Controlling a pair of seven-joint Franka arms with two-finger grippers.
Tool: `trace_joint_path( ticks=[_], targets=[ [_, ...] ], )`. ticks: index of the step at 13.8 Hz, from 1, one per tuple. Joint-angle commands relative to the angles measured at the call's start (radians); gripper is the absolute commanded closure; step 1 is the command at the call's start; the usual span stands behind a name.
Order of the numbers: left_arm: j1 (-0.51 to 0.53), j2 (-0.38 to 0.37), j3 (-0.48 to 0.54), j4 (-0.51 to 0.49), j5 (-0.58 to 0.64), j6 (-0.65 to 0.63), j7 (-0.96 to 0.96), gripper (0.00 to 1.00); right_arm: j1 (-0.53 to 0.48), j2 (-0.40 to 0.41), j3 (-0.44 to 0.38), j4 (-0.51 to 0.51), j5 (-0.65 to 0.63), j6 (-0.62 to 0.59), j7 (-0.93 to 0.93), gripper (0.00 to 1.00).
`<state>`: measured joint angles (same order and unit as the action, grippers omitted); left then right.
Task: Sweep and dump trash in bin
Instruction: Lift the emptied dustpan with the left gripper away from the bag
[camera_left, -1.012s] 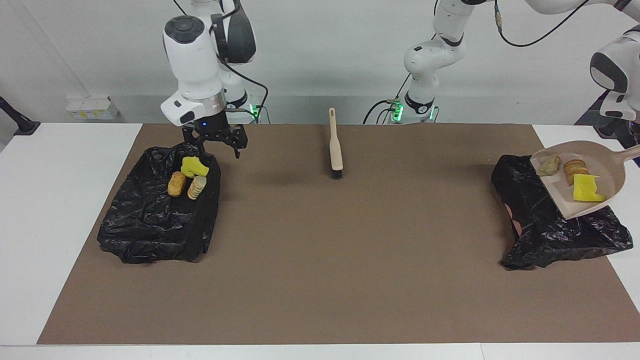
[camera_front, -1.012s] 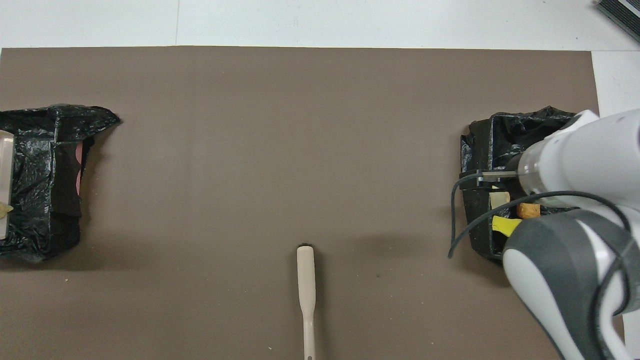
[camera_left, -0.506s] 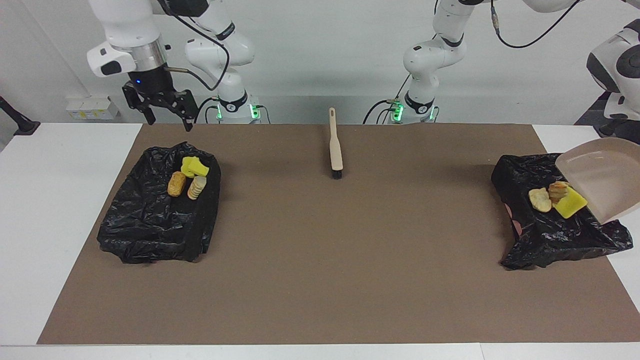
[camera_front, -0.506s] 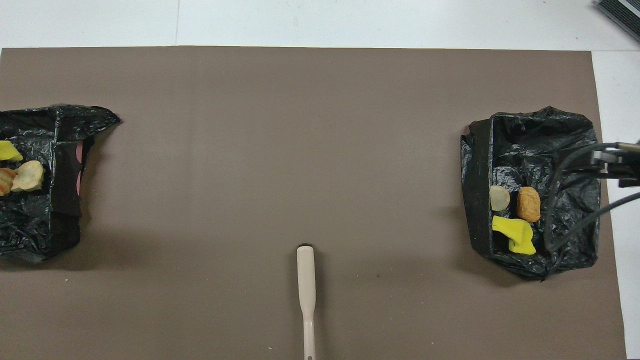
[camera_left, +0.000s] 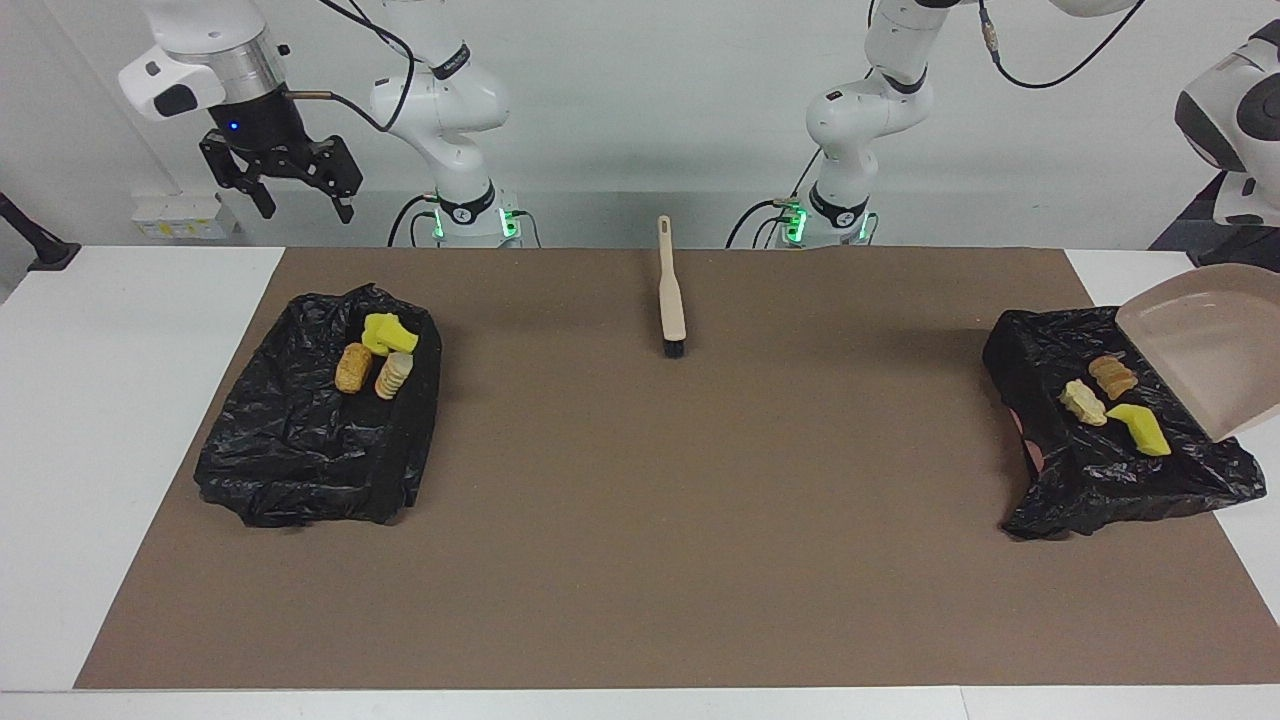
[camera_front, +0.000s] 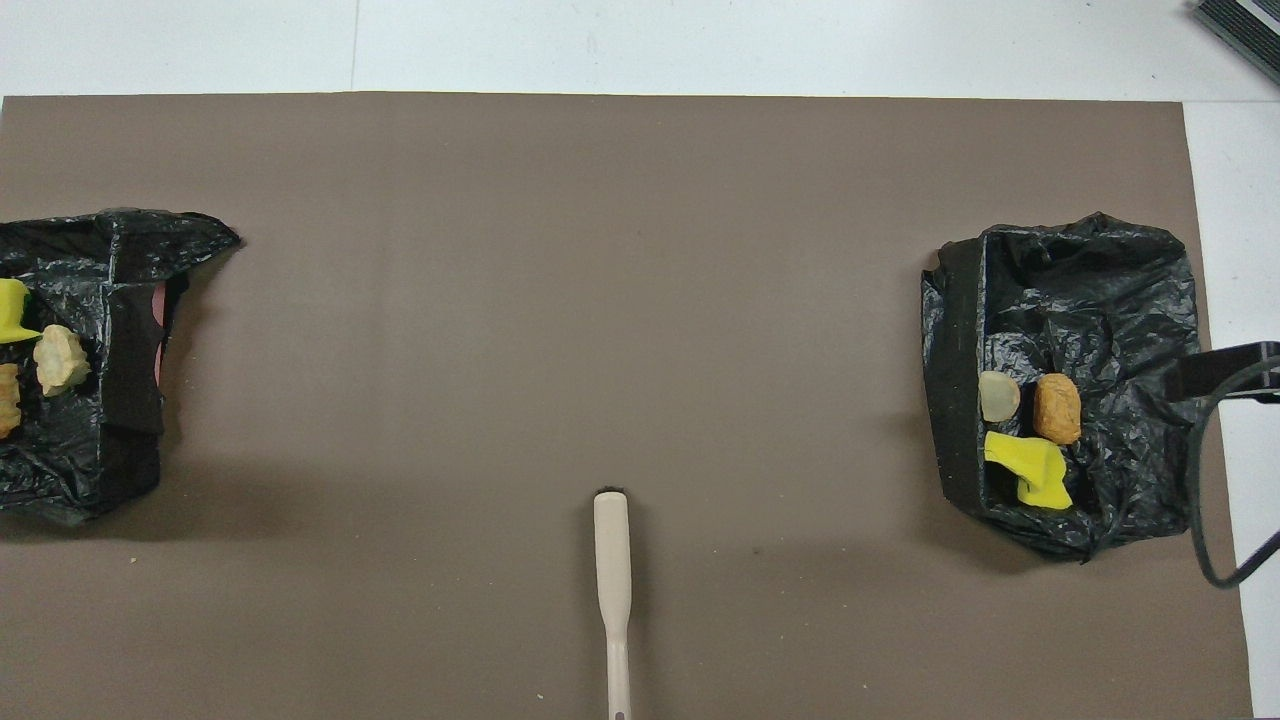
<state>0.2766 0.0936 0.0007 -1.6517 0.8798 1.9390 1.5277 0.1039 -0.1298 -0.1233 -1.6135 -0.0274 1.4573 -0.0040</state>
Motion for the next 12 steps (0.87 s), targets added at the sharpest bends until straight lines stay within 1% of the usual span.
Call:
trace_joint_path(
  ticks=[1, 2, 3, 4, 5, 7, 9, 12],
  targets=[
    [-0.049, -0.005, 0.005, 0.004, -0.146, -0.077, -0.041, 1.0, -0.003, -0.036, 0.002, -0.059, 0.018, 0.009, -0.068, 0.0],
    [-0.059, -0.017, 0.002, -0.009, -0.204, -0.084, -0.053, 1.0, -0.012, -0.033, 0.001, -0.06, 0.018, 0.015, -0.068, 0.0],
    [-0.091, -0.028, 0.004, -0.032, -0.258, -0.107, -0.072, 1.0, -0.016, -0.034, -0.007, -0.072, 0.018, 0.012, -0.065, 0.0],
    [-0.109, -0.034, 0.002, -0.036, -0.301, -0.145, -0.148, 1.0, -0.035, -0.042, -0.01, -0.092, 0.018, 0.015, -0.062, 0.0],
    [-0.129, -0.038, 0.001, -0.045, -0.339, -0.176, -0.223, 1.0, -0.047, -0.039, -0.01, -0.089, 0.018, 0.032, -0.053, 0.0],
    [-0.181, -0.08, -0.002, -0.112, -0.47, -0.206, -0.375, 1.0, -0.052, -0.024, -0.013, -0.068, 0.018, 0.057, -0.054, 0.0],
    [-0.281, -0.129, -0.002, -0.189, -0.554, -0.21, -0.589, 1.0, -0.053, 0.005, -0.013, -0.025, 0.011, 0.049, -0.053, 0.0],
    [-0.428, -0.137, -0.002, -0.217, -0.671, -0.253, -0.878, 1.0, -0.047, 0.001, -0.012, -0.032, 0.004, 0.054, -0.037, 0.0]
  ],
)
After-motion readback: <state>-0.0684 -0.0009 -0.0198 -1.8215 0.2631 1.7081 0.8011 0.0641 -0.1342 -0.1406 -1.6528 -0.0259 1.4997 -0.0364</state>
